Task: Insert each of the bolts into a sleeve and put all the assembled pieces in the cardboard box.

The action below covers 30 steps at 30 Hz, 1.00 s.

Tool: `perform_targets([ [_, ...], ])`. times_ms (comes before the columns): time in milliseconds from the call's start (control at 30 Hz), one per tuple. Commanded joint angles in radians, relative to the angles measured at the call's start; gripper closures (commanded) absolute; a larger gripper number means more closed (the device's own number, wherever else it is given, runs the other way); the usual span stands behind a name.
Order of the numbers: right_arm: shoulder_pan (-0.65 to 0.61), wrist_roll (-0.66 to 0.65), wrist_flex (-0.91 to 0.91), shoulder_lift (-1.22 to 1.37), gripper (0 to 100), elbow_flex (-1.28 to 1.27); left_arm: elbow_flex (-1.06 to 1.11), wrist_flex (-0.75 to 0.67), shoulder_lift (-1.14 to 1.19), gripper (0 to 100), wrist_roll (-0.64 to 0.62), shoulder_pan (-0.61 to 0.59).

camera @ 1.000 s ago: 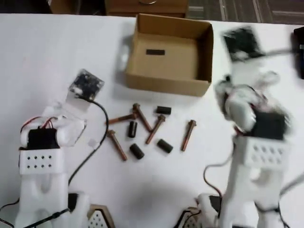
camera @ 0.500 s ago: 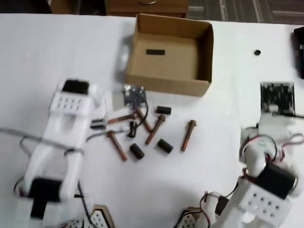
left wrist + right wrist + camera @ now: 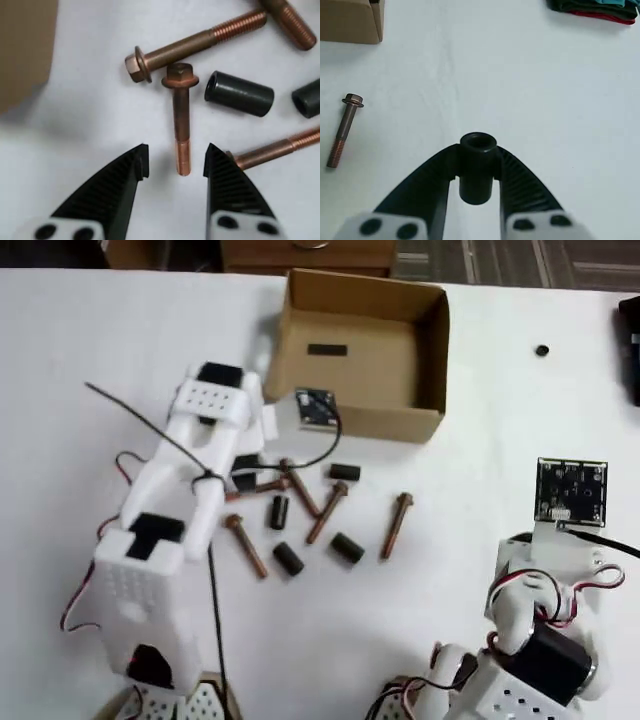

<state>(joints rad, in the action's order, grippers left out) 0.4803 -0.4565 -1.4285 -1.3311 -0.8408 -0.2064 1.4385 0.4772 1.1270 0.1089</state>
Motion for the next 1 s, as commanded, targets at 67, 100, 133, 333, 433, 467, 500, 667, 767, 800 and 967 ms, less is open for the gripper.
perform_targets([
  [67, 0.007, -0.003, 0.005, -0.019, 97.9, 0.003, -0.041, -0.029, 0.031, 80, -0.032, 0.028],
  [100, 0.007, -0.003, 0.005, -0.019, 97.9, 0.003, -0.042, -0.037, 0.038, 80, -0.04, 0.029],
  [133, 0.007, -0.003, 0.005, -0.019, 97.9, 0.003, -0.047, -0.037, 0.048, 80, -0.043, 0.031],
  [333, 0.005, -0.003, 0.005, -0.019, 97.9, 0.003, -0.045, -0.103, 0.106, 80, -0.068, 0.041],
  [433, 0.005, -0.003, 0.005, -0.021, 97.9, 0.003, -0.047, -0.132, 0.137, 80, -0.069, 0.043],
  [467, 0.005, -0.003, 0.005, -0.021, 97.9, 0.003, -0.047, -0.138, 0.144, 80, -0.069, 0.044],
  [500, 0.005, -0.003, 0.005, -0.021, 97.9, 0.003, -0.047, -0.14, 0.149, 80, -0.069, 0.044],
  [667, 0.005, -0.003, 0.005, -0.019, 97.9, 0.003, -0.062, -0.153, 0.149, 80, -0.068, 0.044],
  [767, 0.005, 0.0, 0.005, -0.019, 97.9, 0.003, -0.091, -0.149, 0.158, 80, -0.069, 0.043],
  [800, 0.005, 0.0, 0.005, -0.019, 97.9, 0.003, -0.088, -0.149, 0.158, 80, -0.069, 0.043],
  [967, -0.024, 0.003, 0.005, -0.019, 97.9, 0.003, -0.094, -0.147, 0.193, 97, -0.071, 0.049],
])
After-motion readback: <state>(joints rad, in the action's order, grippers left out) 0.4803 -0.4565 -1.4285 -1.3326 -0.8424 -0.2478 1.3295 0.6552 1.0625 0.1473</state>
